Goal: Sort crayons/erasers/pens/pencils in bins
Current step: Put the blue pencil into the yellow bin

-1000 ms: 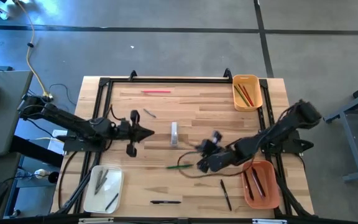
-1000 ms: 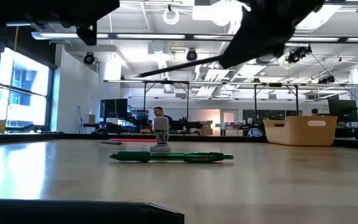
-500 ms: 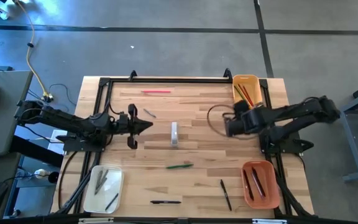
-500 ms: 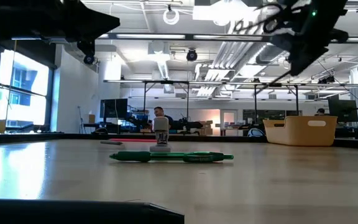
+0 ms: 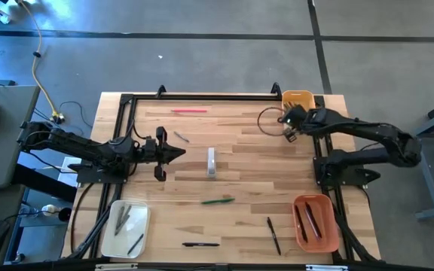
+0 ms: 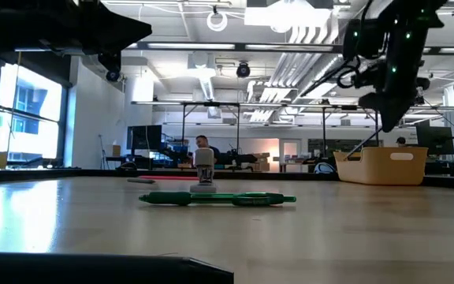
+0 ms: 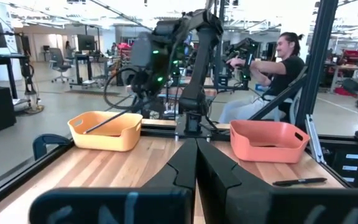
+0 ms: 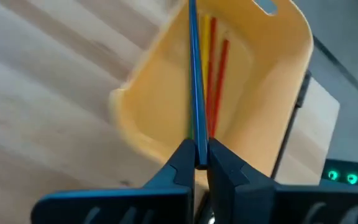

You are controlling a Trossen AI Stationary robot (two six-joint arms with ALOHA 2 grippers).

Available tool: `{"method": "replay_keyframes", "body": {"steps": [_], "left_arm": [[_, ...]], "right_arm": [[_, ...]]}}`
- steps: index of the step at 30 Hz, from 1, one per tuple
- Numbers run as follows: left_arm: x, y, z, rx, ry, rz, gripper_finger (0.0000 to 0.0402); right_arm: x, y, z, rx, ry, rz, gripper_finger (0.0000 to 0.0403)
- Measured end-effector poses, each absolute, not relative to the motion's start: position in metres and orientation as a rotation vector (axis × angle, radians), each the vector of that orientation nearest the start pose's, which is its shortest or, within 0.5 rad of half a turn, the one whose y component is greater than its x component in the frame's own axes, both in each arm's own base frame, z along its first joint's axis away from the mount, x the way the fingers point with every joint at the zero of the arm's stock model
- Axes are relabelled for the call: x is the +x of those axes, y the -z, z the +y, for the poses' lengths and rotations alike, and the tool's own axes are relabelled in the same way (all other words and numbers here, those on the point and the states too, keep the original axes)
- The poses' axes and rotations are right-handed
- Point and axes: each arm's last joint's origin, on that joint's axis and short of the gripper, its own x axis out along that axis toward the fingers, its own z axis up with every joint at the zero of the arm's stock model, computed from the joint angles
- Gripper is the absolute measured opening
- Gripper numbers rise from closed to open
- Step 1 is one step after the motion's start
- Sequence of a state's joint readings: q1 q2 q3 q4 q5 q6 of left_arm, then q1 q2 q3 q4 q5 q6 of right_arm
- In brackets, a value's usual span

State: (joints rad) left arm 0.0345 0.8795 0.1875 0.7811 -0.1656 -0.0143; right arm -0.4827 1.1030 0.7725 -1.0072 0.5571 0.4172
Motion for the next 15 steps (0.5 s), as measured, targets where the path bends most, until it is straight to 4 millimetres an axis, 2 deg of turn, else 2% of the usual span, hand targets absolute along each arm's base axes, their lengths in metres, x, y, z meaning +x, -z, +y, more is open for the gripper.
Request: {"method": "replay_keyframes", "body": {"steps": [3,7,15], "left_arm": [[0.174,-0.205,0.011,-0.02,-0.199,-0.09,0.0],[0.174,-0.205,0.011,-0.02,-0.2,-0.09,0.0],[0.174,-0.205,0.011,-0.02,-0.2,-0.09,0.0]], "right_arm": [[0.135,-0.221,-0.111,0.299,1.169,1.182,0.0005],[0.131,-0.221,-0.131,0.329,1.201,1.137,0.0005],[0.124,-0.211,-0.148,0.405,1.193,1.201,0.0005]]}}
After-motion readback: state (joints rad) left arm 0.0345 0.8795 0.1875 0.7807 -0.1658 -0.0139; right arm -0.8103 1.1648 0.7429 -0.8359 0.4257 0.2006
